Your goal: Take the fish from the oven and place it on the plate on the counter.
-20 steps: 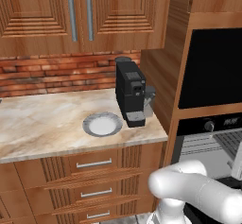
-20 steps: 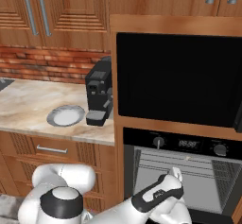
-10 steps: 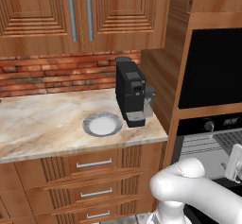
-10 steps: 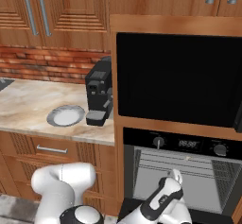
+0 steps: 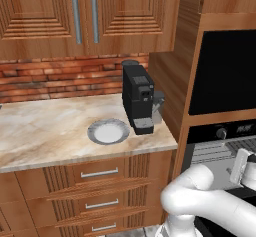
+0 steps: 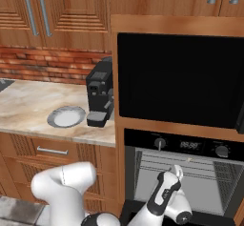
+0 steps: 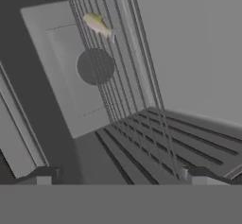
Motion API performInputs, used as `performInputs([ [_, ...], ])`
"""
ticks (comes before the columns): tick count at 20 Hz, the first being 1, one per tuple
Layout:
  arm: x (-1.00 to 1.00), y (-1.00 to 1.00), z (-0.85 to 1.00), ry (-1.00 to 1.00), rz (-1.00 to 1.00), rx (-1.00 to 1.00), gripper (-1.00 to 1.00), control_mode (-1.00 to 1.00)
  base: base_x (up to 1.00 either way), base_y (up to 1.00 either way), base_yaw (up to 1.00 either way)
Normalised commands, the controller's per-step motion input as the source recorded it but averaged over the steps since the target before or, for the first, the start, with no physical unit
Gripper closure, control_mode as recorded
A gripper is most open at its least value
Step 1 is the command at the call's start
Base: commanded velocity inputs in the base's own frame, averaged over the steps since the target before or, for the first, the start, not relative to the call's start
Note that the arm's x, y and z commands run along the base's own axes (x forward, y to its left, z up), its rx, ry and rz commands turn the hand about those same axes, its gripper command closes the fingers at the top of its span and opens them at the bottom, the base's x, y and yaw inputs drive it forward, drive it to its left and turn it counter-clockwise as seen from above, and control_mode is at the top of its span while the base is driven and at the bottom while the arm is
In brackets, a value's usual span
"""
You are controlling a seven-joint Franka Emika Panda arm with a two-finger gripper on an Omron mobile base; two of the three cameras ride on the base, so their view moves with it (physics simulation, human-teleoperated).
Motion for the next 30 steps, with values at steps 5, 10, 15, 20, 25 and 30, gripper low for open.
performInputs([
  [5, 0.17, -0.17, -0.34, 0.03, 0.00, 0.07, -1.00, -1.00, 0.00, 0.00, 0.00],
  [10, 0.39, -0.35, -0.06, 0.02, 0.00, 0.22, -1.00, -1.00, 0.00, 0.00, 0.00],
  [15, 0.33, -0.54, -0.06, 0.05, 0.00, 0.32, -1.00, -1.00, 0.00, 0.00, 0.00],
  [20, 0.09, -0.47, -0.50, 0.07, 0.00, 0.20, -1.00, -1.00, 0.00, 0.00, 0.00],
  [25, 0.05, -0.26, -0.56, 0.04, 0.00, 0.08, -1.00, -1.00, 0.00, 0.00, 0.00],
  [30, 0.08, -0.14, -0.48, 0.00, 0.00, 0.04, -1.00, -1.00, 0.00, 0.00, 0.00],
])
